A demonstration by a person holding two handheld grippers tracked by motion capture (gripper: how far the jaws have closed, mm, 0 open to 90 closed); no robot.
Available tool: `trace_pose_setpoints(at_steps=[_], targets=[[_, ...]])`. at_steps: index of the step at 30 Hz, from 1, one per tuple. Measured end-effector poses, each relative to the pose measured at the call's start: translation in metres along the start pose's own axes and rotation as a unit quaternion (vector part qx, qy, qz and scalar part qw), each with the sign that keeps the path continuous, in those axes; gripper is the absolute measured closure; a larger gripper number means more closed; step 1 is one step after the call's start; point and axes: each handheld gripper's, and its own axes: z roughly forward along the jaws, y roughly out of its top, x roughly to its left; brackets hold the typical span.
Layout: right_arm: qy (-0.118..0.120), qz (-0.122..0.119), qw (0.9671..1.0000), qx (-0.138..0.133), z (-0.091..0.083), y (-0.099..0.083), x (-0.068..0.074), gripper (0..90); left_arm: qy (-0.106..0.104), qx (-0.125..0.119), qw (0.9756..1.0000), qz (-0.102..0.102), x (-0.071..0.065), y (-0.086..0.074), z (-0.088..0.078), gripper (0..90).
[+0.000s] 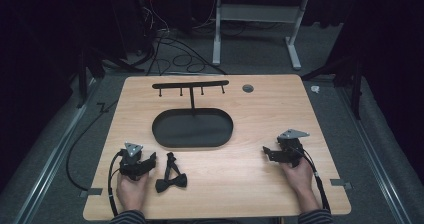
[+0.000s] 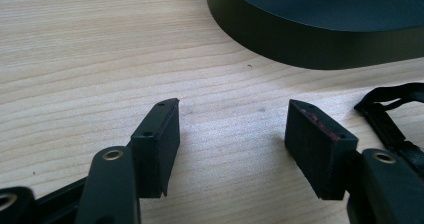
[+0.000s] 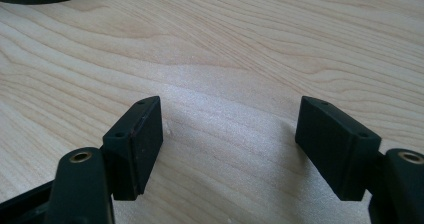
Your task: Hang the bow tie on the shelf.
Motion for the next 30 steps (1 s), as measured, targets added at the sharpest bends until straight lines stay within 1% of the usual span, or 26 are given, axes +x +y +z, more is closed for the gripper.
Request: trace_pose_setpoints(at_steps=[5,6,7,8,9,10,11,18,21,22,25,26,27,28,30], targets=[[-0.006,0.006,1.0,0.0,0.0001,0.0001,-0.0004,28.4,0.0,0.0,1.0,-0.001,-0.0002,-0.0001,0.0001,38.8],[-0.006,0.006,1.0,0.0,0.0001,0.0001,-0.0001,25.7,0.001,0.0,1.0,-0.001,-0.0004,-0.0001,0.0001,38.8],[-0.006,0.006,1.0,0.0,0.0001,0.0001,-0.0001,25.7,0.001,0.0,1.0,-0.001,-0.0004,-0.0001,0.0001,38.7],[0.001,0.0,1.0,0.004,0.0004,0.0002,0.0005,18.1,0.001,0.0,1.0,-0.001,-0.0005,-0.0001,0.0001,38.7],[0.011,-0.011,0.9998,0.011,0.0013,0.0003,0.0024,14.1,0.001,0.0,1.0,-0.001,-0.0004,-0.0001,0.0001,38.6],[0.026,-0.027,0.9992,0.013,0.0011,0.0,0.0053,14.4,0.001,0.0,1.0,-0.001,-0.0004,-0.0001,0.0001,38.5],[0.027,-0.028,0.9991,0.012,0.0012,0.0001,0.0057,14.4,0.001,0.0,1.0,-0.001,-0.0004,-0.0001,0.0001,38.5],[0.027,-0.028,0.9992,0.012,0.0012,0.0,0.0057,14.4,0.0,0.0,1.0,-0.002,-0.0004,0.0,0.0001,38.3],[0.028,-0.028,0.9992,0.011,0.0013,0.0,0.0057,14.3,-0.003,0.001,1.0,-0.004,0.0,0.0001,-0.0001,36.6],[0.028,-0.028,0.9992,0.011,0.0013,0.0,0.0058,14.4,-0.002,0.001,1.0,-0.001,-0.0011,0.0001,0.0003,36.4],[0.028,-0.027,0.9992,0.01,0.0015,0.0,0.0058,14.4,-0.005,0.0,1.0,-0.001,-0.0006,0.0,0.0002,36.4],[0.027,-0.028,0.9992,0.011,0.0013,0.0,0.0058,14.4,-0.01,0.0,0.9999,-0.004,0.0006,0.0,-0.0002,36.9],[0.027,-0.028,0.9992,0.011,0.0013,0.0,0.0058,14.4,-0.01,0.0,0.9999,-0.004,0.0006,0.0,-0.0002,36.8],[0.028,-0.027,0.9992,0.01,0.0015,0.0,0.0058,14.4,-0.013,-0.003,0.9999,-0.01,0.0016,-0.0001,-0.0002,36.6],[0.028,-0.028,0.9992,0.011,0.0013,0.0001,0.0057,14.4,-0.016,-0.004,0.9998,-0.014,0.0024,-0.0002,-0.0004,36.6]])
